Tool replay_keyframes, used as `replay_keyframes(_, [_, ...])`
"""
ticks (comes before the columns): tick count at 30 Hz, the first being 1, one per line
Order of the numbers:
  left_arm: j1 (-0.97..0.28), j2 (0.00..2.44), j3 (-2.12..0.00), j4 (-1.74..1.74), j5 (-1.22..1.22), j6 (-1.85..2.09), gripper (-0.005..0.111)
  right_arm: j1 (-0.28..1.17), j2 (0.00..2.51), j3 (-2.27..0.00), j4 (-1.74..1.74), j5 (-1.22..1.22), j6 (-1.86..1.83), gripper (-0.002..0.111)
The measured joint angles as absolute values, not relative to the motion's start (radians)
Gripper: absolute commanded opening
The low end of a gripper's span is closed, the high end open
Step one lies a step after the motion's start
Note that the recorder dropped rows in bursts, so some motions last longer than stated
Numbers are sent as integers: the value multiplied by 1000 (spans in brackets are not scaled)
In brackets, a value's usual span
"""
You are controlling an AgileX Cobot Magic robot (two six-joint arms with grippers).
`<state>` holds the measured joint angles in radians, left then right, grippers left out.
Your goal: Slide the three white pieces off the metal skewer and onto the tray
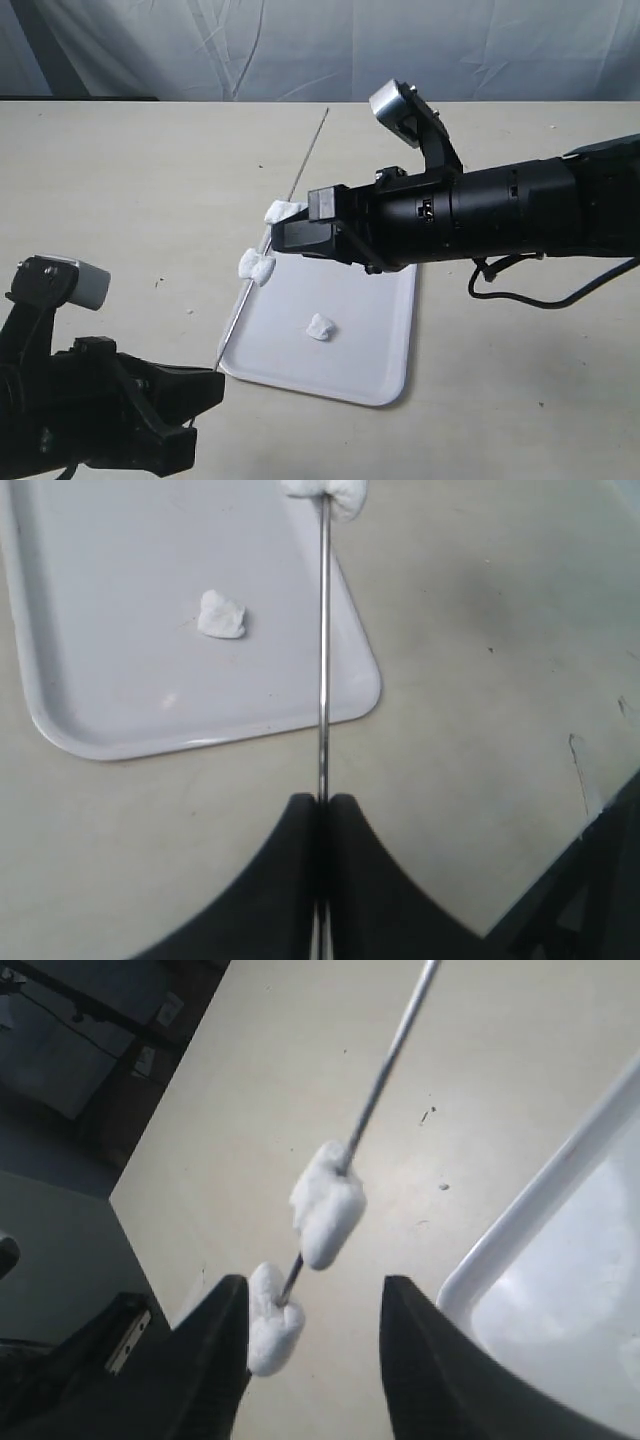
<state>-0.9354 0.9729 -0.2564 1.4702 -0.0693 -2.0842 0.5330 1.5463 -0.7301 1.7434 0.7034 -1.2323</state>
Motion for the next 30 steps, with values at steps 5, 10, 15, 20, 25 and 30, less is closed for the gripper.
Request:
replay_keyframes(5, [-935,973,-256,1470,-93,-2084,0,533,1525,-730,1743,678,-1232,41])
replay_keyframes(10, [-935,973,-256,1470,-141,-2084,0,533,1525,-730,1743,660,-1232,41])
replay_keyframes(15, [-935,973,-256,1470,-150,-2084,0,533,1525,-730,1743,656,-1230,39])
replay_keyframes(20, [-935,973,-256,1470,-145,-2084,0,533,1525,-730,1743,656,-1230,29])
replay_keyframes(25, [-935,973,-256,1470,-135,-2084,0,533,1525,-730,1743,654,-1219,29])
replay_keyframes(30, [-935,973,-256,1470,-121,-2084,0,533,1525,-730,1743,654,-1219,29])
